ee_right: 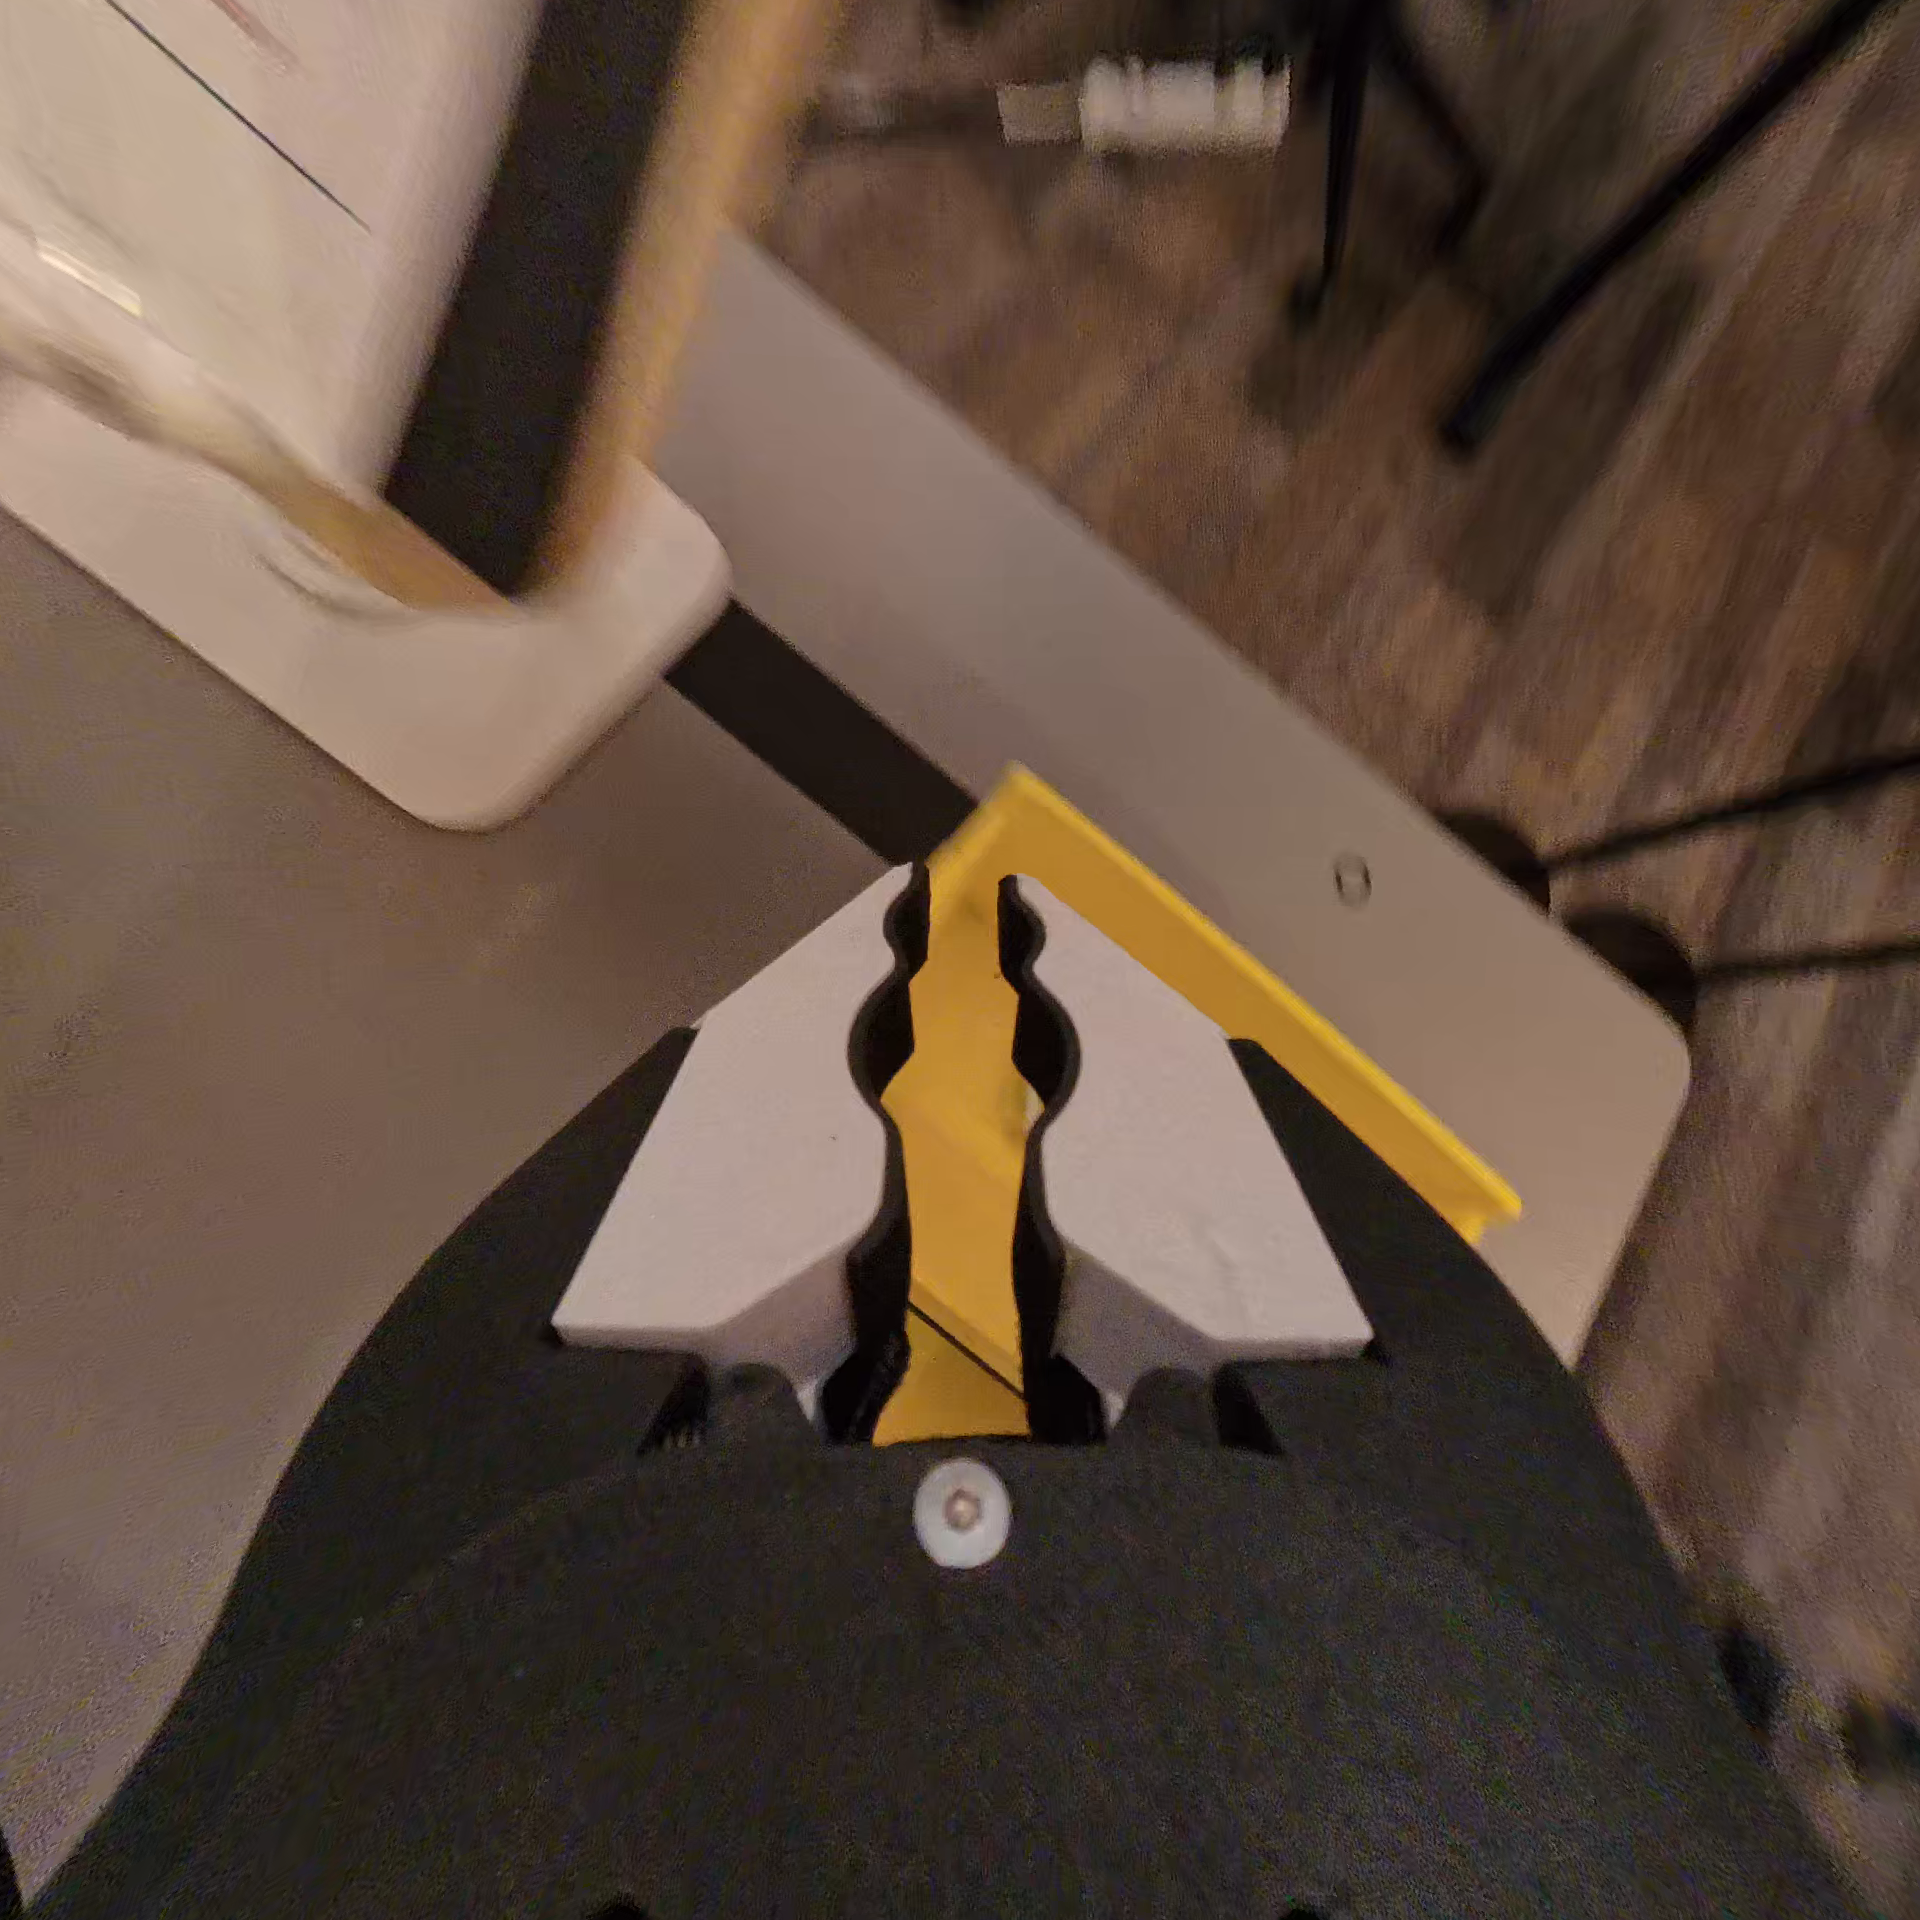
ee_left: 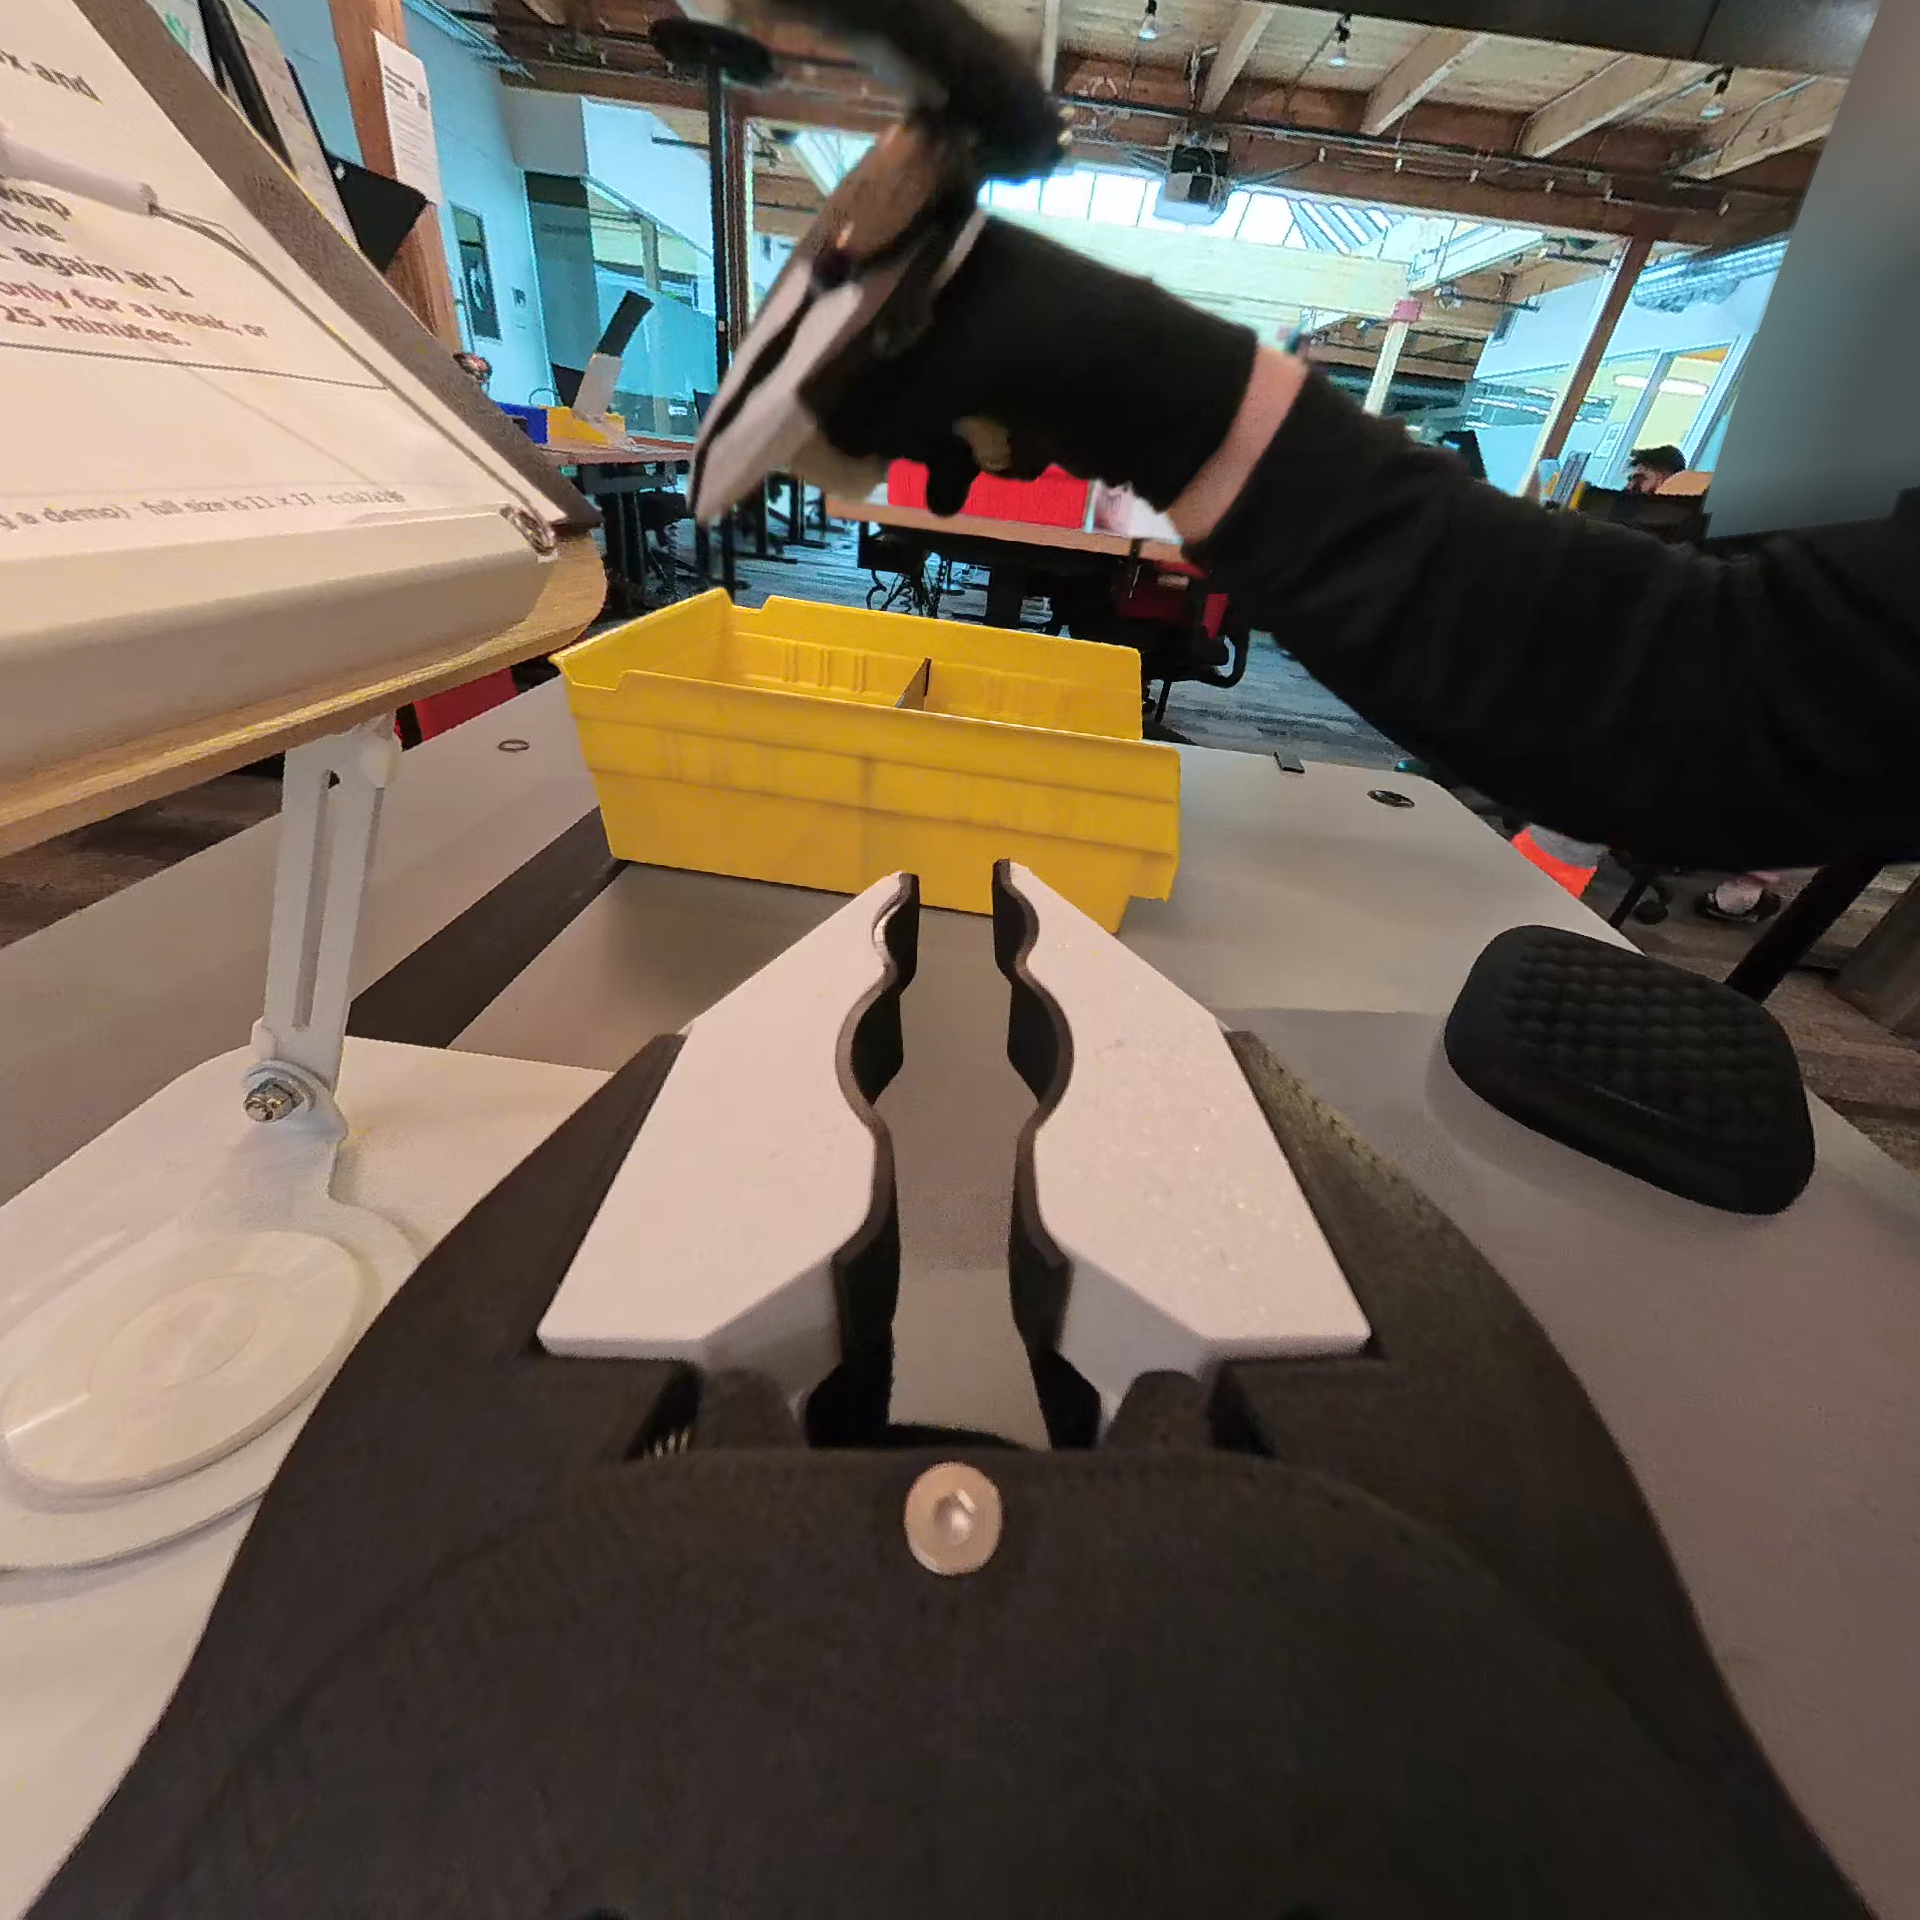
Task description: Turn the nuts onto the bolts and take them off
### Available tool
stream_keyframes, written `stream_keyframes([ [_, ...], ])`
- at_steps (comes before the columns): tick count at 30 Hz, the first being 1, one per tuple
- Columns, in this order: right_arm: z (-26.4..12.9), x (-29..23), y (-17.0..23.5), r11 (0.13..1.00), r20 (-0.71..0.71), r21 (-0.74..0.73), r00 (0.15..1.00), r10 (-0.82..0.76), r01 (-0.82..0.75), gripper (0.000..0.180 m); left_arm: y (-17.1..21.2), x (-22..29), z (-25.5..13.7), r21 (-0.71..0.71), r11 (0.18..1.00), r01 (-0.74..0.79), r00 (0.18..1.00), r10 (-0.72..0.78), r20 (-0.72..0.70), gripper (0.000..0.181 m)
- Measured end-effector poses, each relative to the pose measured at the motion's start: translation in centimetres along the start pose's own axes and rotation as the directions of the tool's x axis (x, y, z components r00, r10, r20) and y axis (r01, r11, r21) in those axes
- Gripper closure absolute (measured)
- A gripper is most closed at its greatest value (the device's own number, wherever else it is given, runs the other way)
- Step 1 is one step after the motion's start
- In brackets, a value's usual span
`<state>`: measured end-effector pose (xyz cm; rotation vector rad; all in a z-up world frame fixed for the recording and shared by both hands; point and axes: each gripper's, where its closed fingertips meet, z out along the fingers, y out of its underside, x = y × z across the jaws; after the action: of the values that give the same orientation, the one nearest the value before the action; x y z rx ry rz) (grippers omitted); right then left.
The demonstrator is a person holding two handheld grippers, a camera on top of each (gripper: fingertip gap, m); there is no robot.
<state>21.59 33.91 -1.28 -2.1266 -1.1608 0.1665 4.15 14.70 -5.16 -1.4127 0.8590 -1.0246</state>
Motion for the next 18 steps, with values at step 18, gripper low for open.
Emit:
stream_keyframes([
  [18,-10.1,-14.8,-9.1,0.692,0.079,0.679,0.912,-0.403,0.247,0.176,-2.5,-0.1,-0.1,-0.056,0.989,-0.136,0.984,0.141,0.112,0.165],
])
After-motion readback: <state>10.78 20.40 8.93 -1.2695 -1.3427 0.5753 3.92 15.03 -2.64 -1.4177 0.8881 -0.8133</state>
